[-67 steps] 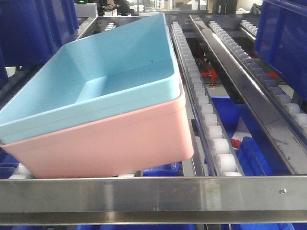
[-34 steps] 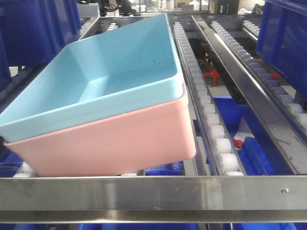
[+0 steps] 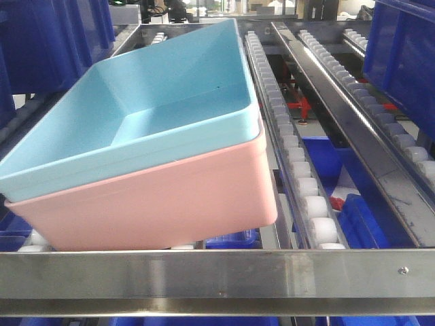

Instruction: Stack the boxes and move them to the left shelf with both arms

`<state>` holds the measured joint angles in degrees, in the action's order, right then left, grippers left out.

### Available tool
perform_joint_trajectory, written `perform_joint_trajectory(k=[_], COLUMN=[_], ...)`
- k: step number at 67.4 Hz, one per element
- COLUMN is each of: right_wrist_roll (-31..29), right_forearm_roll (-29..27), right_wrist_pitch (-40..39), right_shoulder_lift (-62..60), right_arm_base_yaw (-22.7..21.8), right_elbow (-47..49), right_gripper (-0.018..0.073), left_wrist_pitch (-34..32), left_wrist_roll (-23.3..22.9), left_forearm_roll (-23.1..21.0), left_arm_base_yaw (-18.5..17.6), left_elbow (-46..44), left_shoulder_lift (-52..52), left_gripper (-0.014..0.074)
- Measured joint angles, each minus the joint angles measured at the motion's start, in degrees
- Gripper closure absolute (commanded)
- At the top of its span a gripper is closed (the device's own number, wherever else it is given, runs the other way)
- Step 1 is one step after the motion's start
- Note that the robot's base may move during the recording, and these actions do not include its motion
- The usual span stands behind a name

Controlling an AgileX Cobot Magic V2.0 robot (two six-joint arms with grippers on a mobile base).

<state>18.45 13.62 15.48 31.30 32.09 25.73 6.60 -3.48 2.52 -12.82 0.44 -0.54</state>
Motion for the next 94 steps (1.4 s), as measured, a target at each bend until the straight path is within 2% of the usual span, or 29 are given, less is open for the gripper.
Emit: perform_joint_trajectory(k=[11, 23, 94], right_wrist_roll=[0.0, 0.0, -0.11], right_forearm_roll=[0.0, 0.0, 0.0], right_wrist_pitch=[0.45, 0.53, 0.59], right_shoulder_lift=[0.0, 0.0, 0.0], right_arm_base_yaw=[0.0, 0.0, 0.0], right_elbow=[0.0, 0.0, -1.4], right_gripper=[0.0504, 0.0504, 0.0504], left_wrist_pitch=[-6.26, -7.89, -8.24], left_wrist_roll=[0.0, 0.0, 0.0], left_forearm_roll=[-1.65, -2.02, -2.52], left_arm_base_yaw=[6.14, 9.13, 9.16], left_elbow=[1.29, 1.29, 1.29], left_shoulder_lift=[0.0, 0.0, 0.0], left_gripper=[0.0586, 0.0586, 0.0586])
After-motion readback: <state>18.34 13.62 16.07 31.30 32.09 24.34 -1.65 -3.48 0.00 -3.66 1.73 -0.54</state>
